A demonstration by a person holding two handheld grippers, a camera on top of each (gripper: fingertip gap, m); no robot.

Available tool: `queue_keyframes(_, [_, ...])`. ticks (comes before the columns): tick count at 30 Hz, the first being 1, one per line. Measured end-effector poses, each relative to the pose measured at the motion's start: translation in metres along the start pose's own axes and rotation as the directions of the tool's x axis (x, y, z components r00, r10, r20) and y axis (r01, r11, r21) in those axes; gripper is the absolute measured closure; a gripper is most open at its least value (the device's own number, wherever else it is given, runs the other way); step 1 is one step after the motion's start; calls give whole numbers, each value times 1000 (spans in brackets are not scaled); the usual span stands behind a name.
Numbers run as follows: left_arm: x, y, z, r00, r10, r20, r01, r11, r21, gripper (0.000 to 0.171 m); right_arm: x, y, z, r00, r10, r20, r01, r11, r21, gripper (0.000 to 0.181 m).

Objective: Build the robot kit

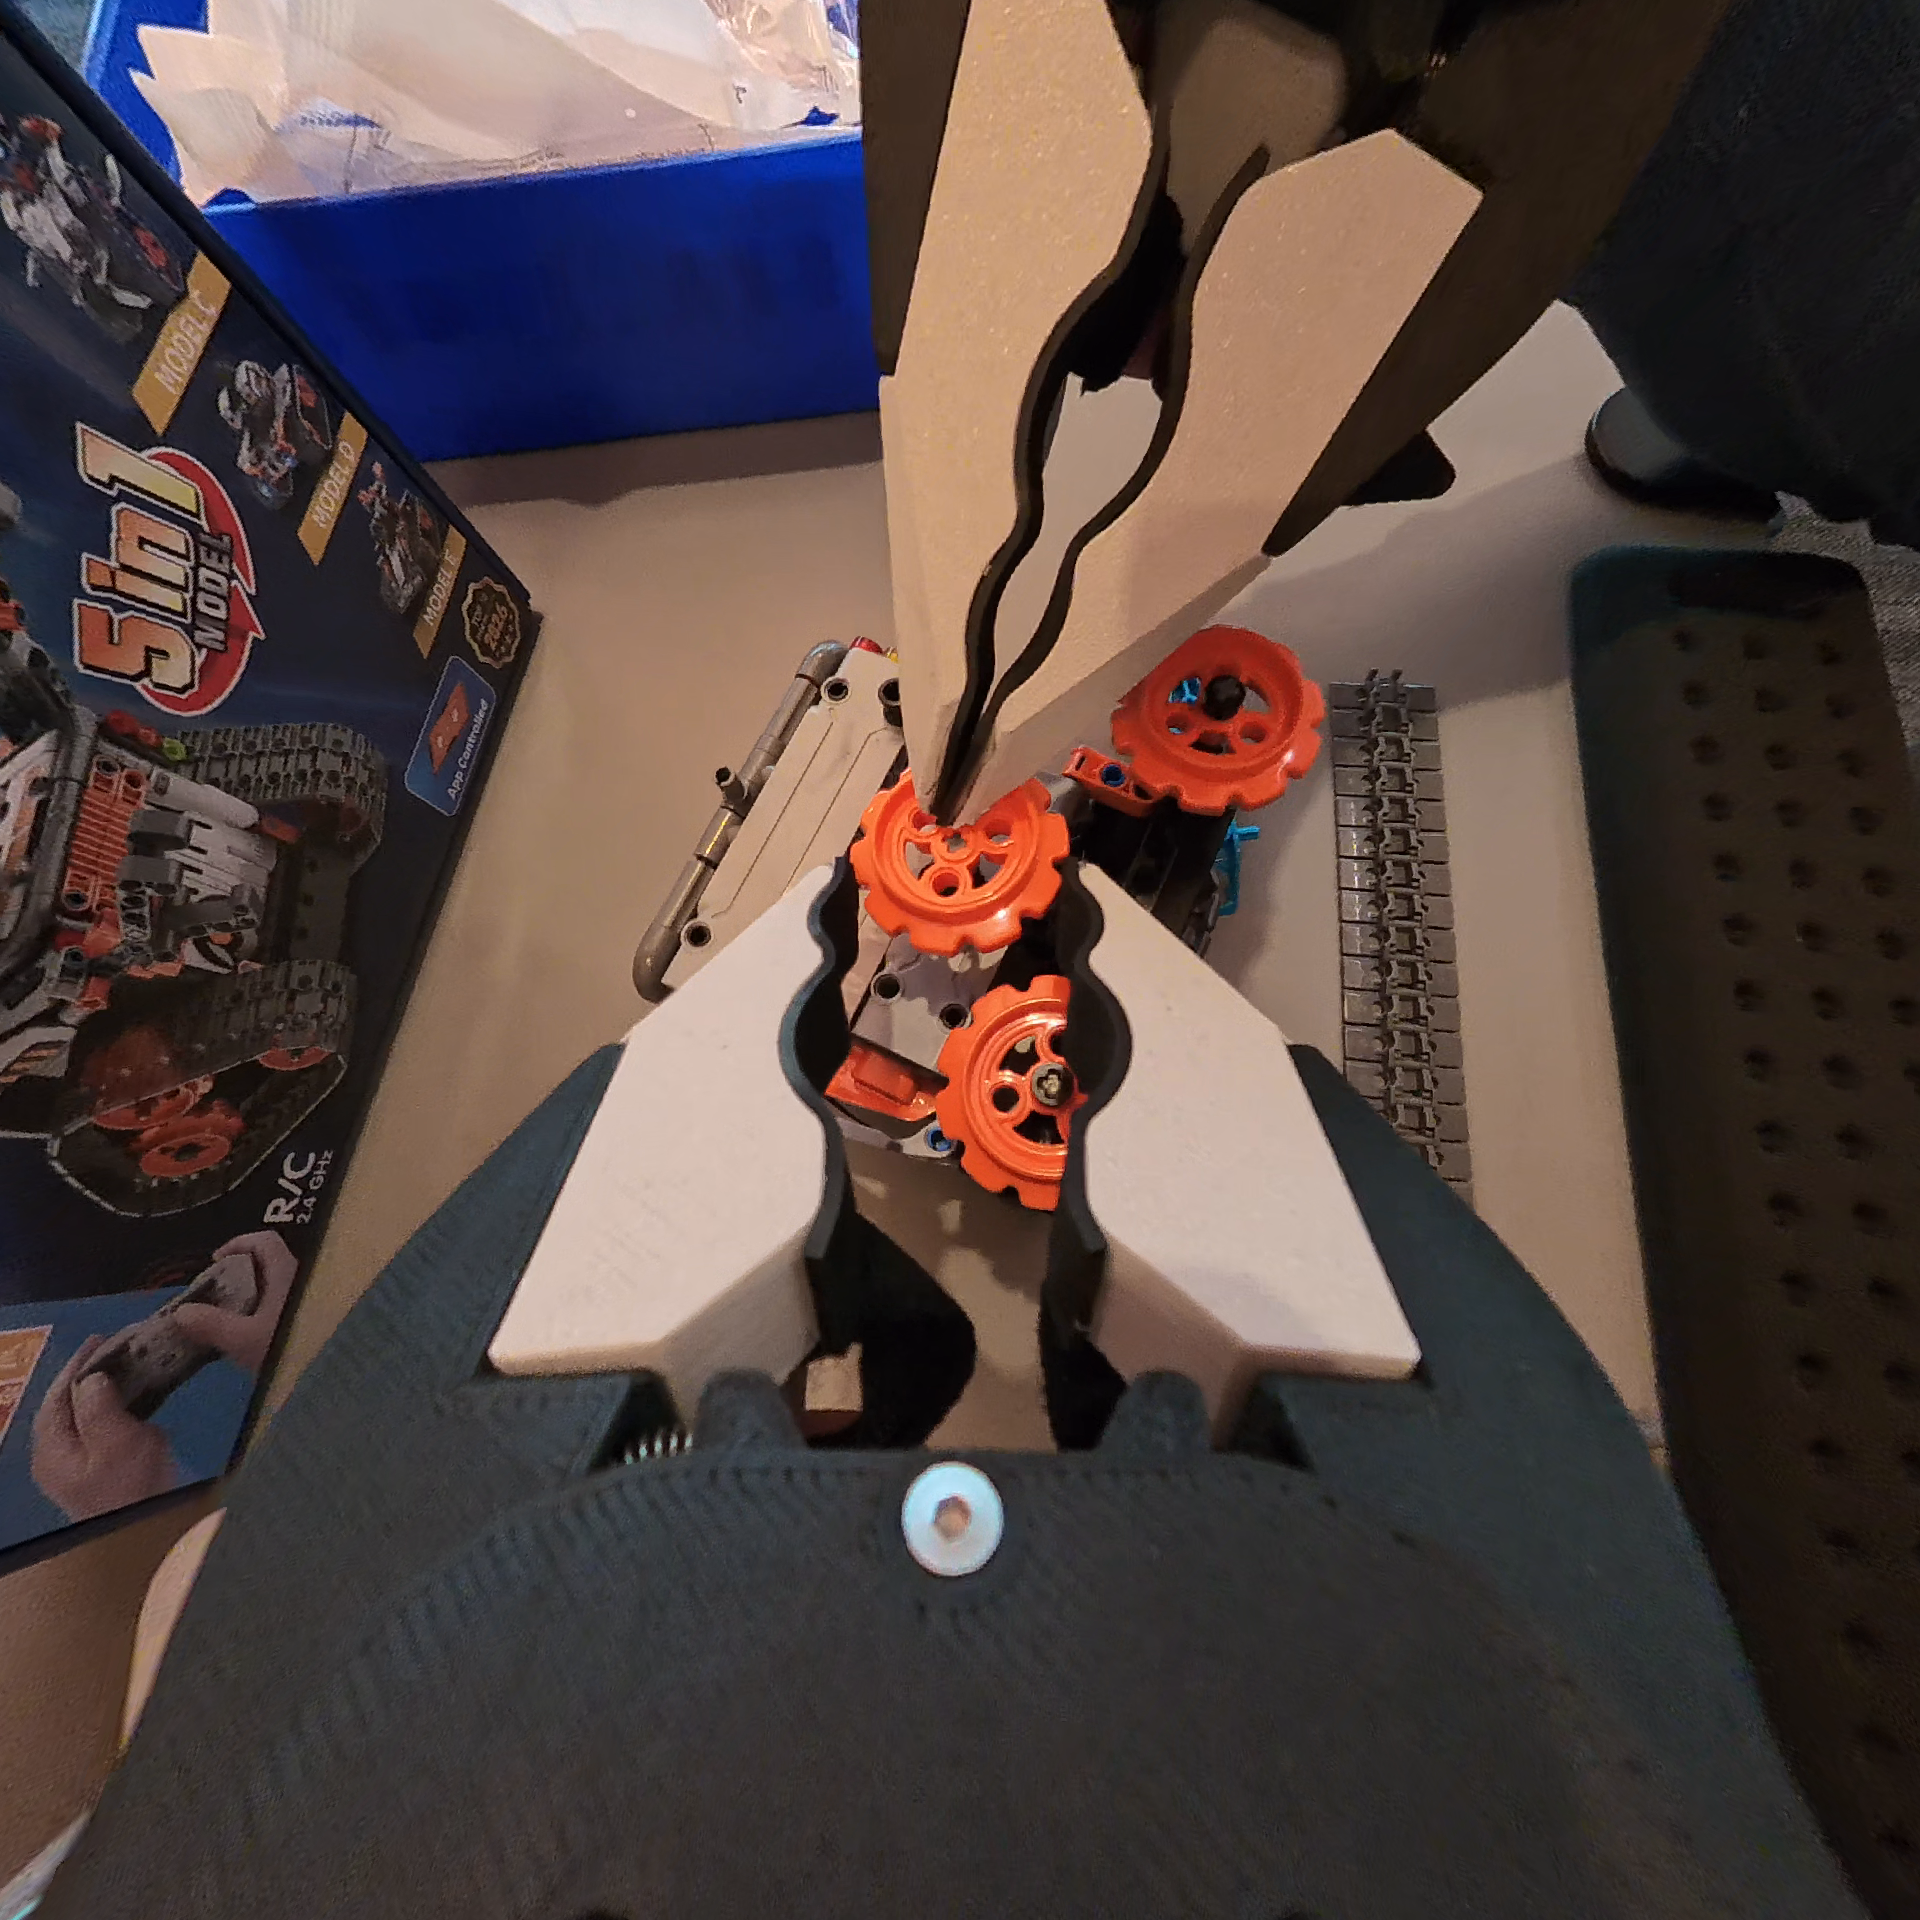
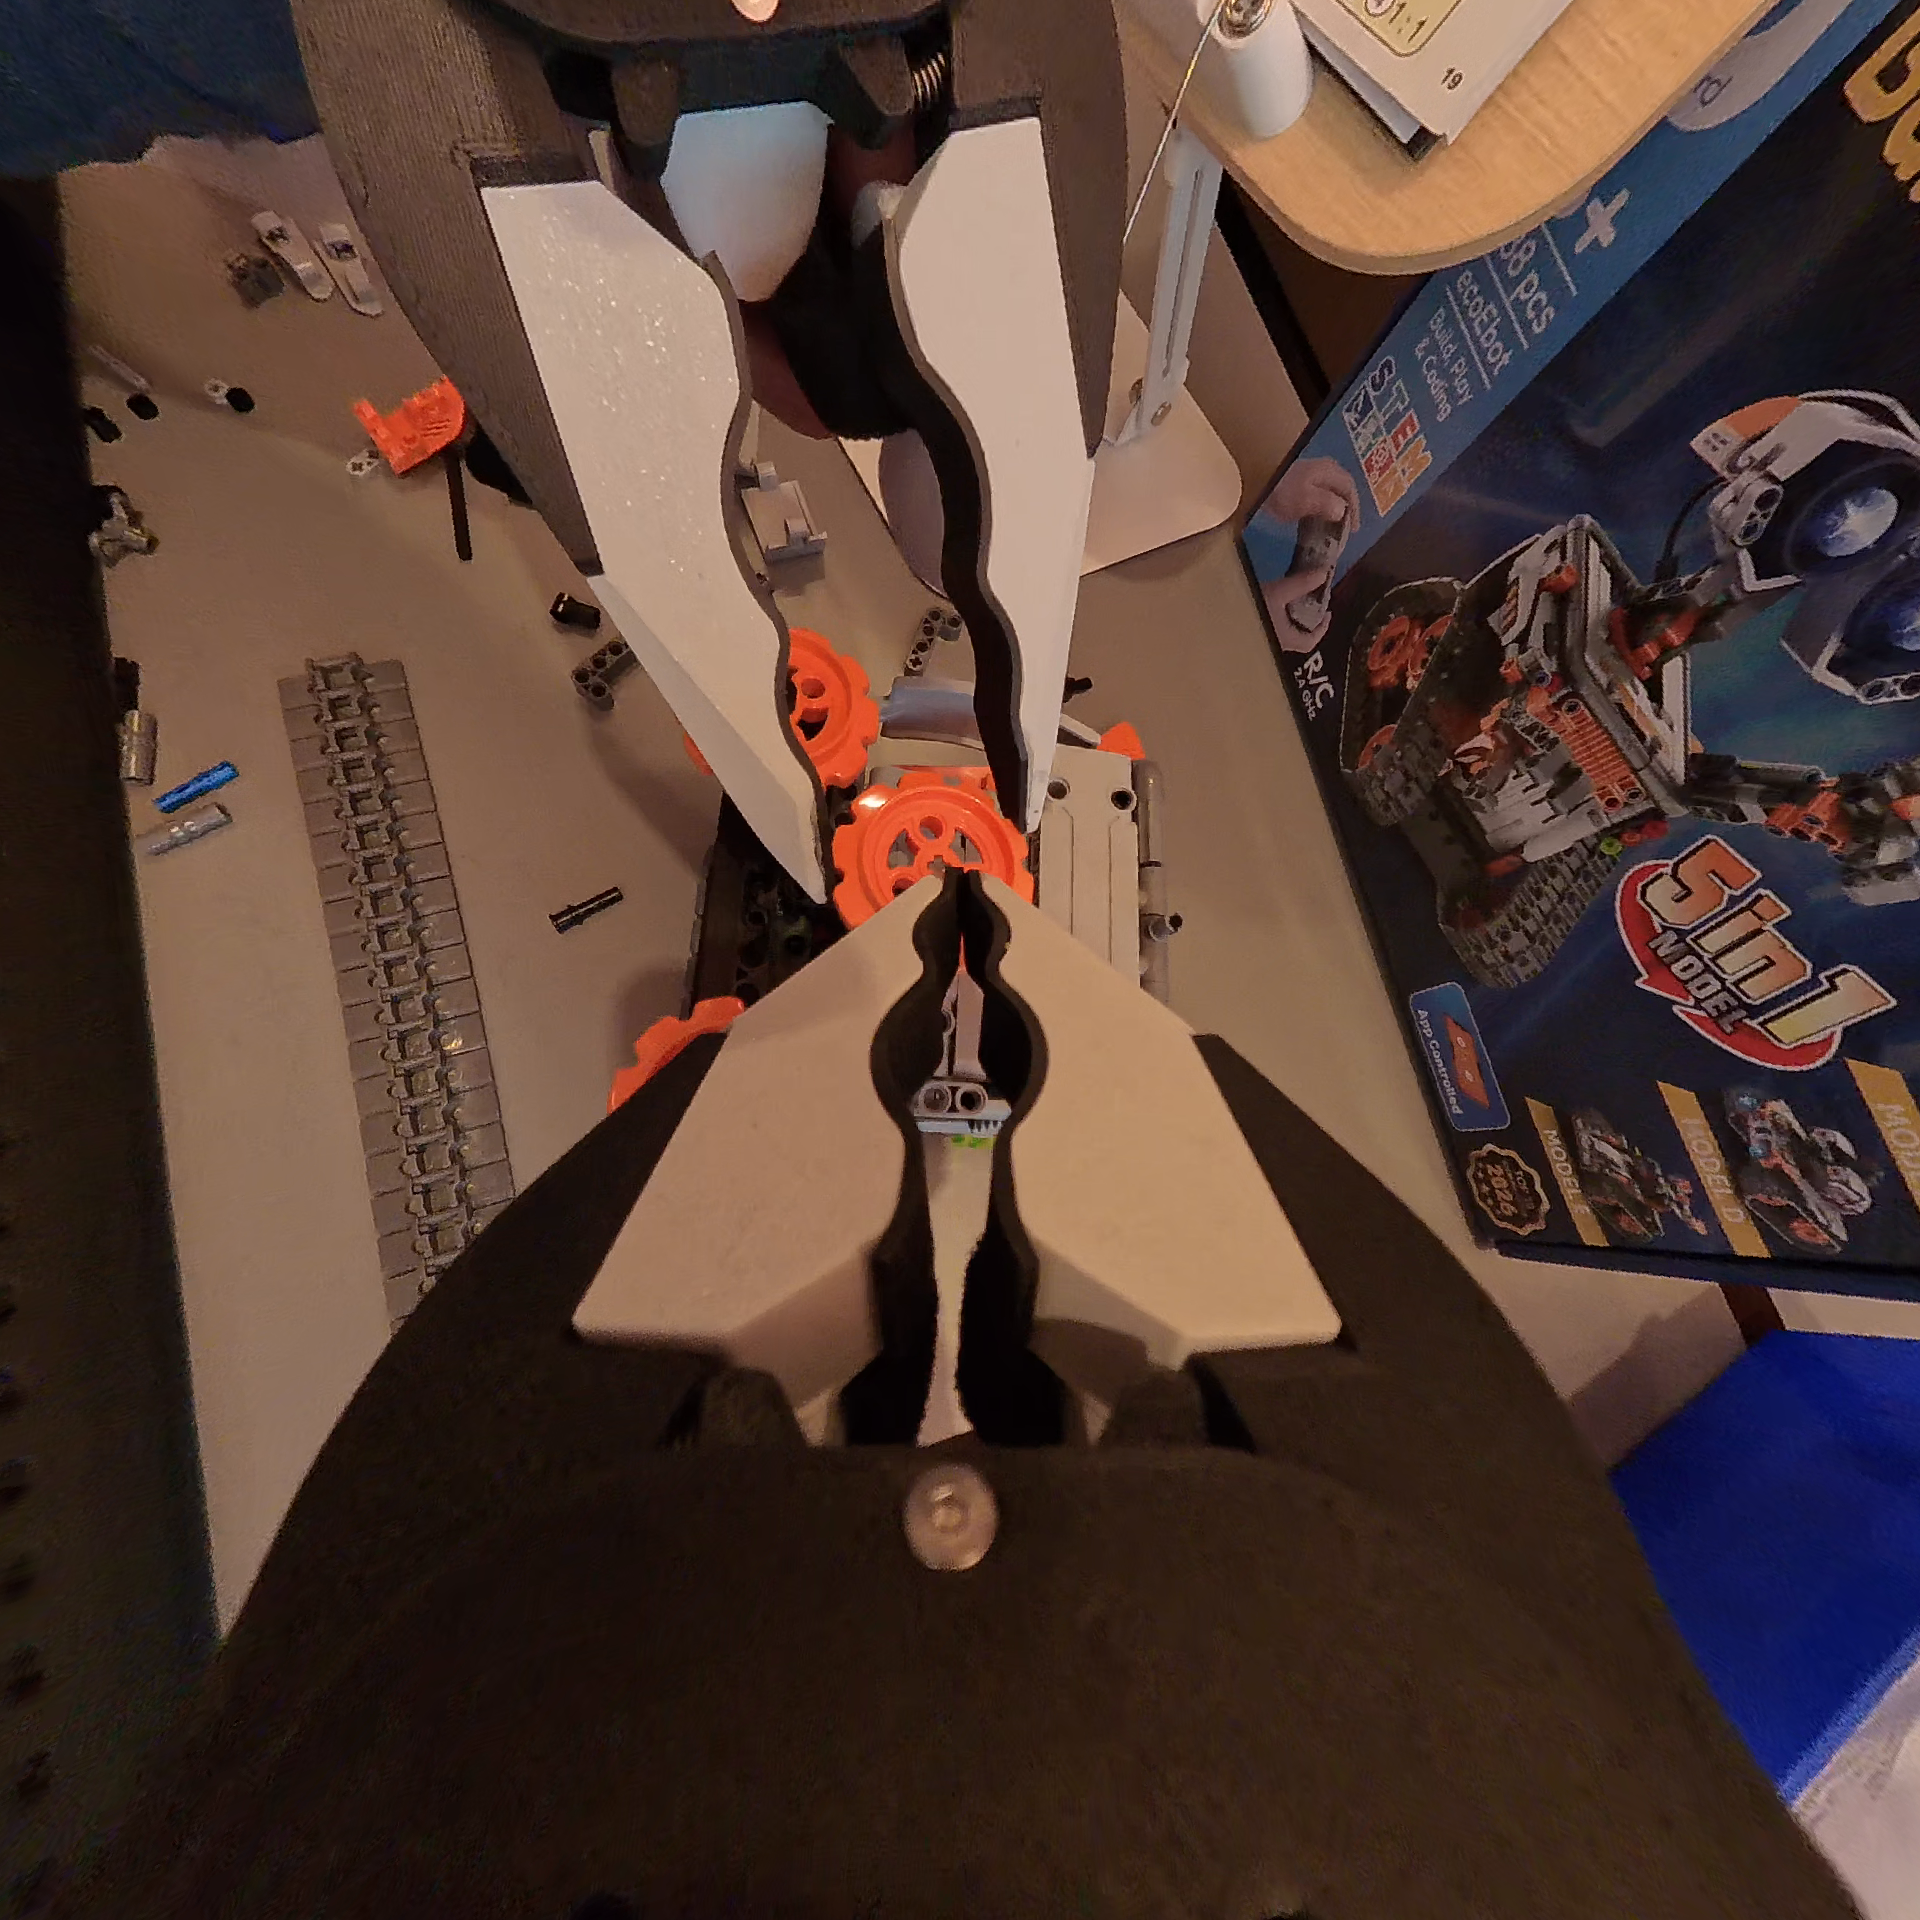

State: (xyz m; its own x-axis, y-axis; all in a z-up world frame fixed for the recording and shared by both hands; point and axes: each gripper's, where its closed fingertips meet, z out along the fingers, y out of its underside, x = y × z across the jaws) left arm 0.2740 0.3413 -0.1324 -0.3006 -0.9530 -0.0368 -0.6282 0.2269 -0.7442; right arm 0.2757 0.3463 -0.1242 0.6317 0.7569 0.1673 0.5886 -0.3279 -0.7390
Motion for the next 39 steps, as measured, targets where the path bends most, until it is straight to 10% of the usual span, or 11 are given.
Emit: queue_keyframes(39, [-11,-1,-1,980,91,178,-89,996,-21,171,-4,6,2,1000,-5,-31,4,1000,-28,181])
